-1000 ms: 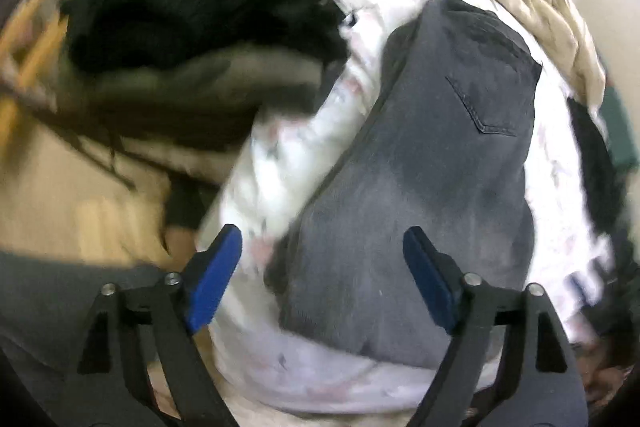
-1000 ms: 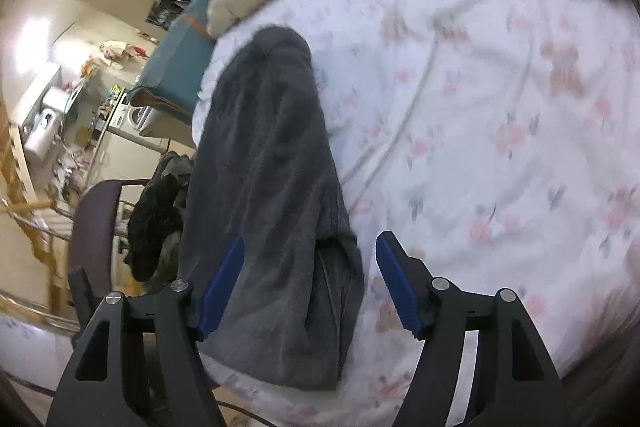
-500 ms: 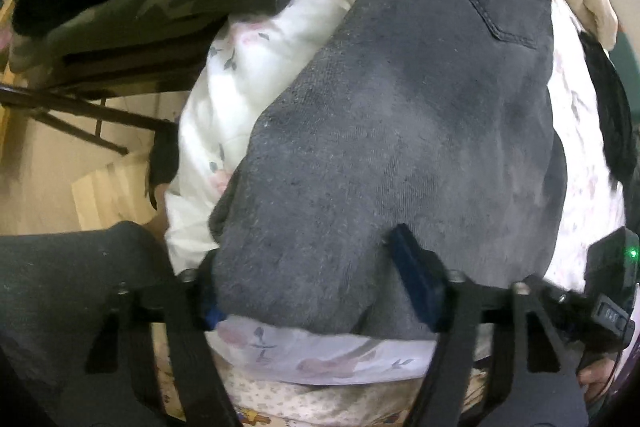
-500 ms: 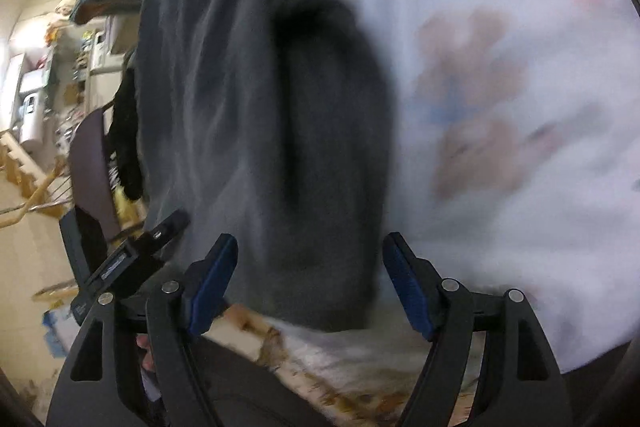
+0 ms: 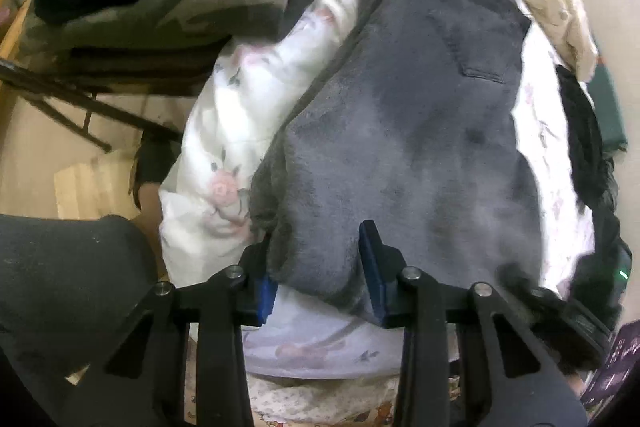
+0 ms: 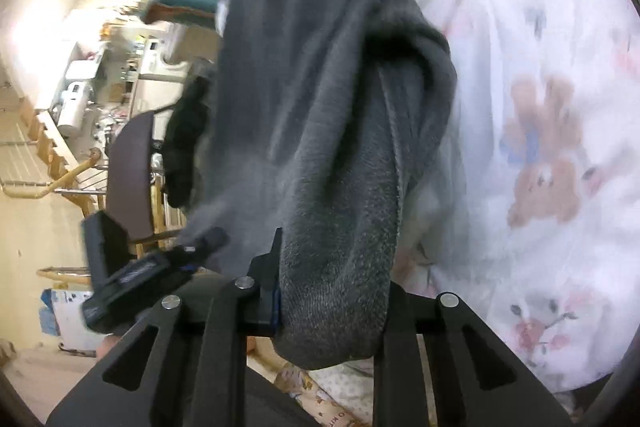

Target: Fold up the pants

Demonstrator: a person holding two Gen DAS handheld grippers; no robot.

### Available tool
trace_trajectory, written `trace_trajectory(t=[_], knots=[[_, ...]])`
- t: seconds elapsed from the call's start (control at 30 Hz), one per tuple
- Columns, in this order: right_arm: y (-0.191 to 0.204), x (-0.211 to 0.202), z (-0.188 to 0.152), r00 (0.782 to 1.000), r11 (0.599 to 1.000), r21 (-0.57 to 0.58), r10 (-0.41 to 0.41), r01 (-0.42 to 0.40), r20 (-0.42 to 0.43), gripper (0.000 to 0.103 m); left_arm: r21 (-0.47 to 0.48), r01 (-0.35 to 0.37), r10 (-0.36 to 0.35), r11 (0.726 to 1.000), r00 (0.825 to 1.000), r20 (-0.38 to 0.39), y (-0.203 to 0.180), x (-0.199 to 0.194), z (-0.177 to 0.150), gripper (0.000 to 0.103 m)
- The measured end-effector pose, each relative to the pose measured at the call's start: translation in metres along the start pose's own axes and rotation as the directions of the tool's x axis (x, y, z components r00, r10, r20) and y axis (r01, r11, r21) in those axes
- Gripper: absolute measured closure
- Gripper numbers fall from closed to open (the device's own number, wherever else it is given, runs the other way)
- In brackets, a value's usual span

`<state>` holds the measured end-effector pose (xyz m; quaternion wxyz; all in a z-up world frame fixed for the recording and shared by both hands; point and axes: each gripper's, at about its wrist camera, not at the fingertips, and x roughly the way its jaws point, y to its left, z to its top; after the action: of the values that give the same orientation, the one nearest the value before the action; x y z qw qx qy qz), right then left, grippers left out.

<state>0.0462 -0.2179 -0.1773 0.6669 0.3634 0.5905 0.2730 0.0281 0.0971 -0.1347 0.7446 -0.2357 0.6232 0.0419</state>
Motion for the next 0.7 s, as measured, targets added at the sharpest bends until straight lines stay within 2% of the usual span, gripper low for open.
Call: trace_trajectory(t=[0.1,0.2,0.3,0.37,0.4,0.47,0.5,0.53,0.6,0.7], knots=[[0.005,-0.019,0.003,0.999,1.0,-0.02,0.002,-0.001,0.038,0.085,-0.036,0.056,-0.058,0.998,0.997,-0.044,0.004,0.016,0.007,0.068],[0.006,-0.034,0.004,0.997,0.998,-0.053,-0.035,0.038,0.065,0.086,-0.011,0.1,-0.101,0.995,0.991,-0.087,-0.003,0.025,0.004,0.065],[-0.01,-0.032,0.005,0.995,0.996,-0.006,-0.094,0.094,0.044,0.086,-0.013,0.062,-0.064,0.998,0.989,-0.131,-0.009,0.041,-0.003,0.056],[-0.021,-0.024,0.0,0.993,0.993,0.043,-0.114,0.114,0.014,0.086,-0.027,0.037,-0.04,0.999,0.989,-0.143,-0.009,0.052,-0.008,0.055],[-0.023,-0.02,-0.002,0.992,0.991,0.053,-0.125,0.125,0.005,0.086,-0.023,0.039,-0.041,0.999,0.989,-0.139,-0.011,0.054,-0.008,0.056],[-0.025,-0.019,-0.003,0.991,0.989,0.057,-0.137,0.136,-0.001,0.086,0.025,0.039,-0.036,0.999,0.994,-0.106,-0.019,0.055,-0.004,0.066],[-0.024,-0.019,-0.002,0.99,0.989,0.057,-0.139,0.138,-0.001,0.086,0.046,0.043,-0.039,0.998,0.995,-0.09,-0.02,0.056,-0.001,0.08],[-0.023,-0.017,-0.002,0.99,0.989,0.054,-0.138,0.138,-0.001,0.086,0.036,0.054,-0.051,0.998,0.995,-0.085,-0.018,0.055,0.0,0.086],[-0.019,-0.015,-0.003,0.99,0.989,0.038,-0.144,0.144,0.006,0.086,0.046,0.061,-0.057,0.997,0.995,-0.083,-0.018,0.053,0.001,0.091],[-0.01,-0.005,-0.002,0.989,0.989,0.031,-0.148,0.147,0.021,0.086,0.126,0.035,-0.03,0.991,0.999,-0.041,-0.026,0.044,-0.001,0.091]])
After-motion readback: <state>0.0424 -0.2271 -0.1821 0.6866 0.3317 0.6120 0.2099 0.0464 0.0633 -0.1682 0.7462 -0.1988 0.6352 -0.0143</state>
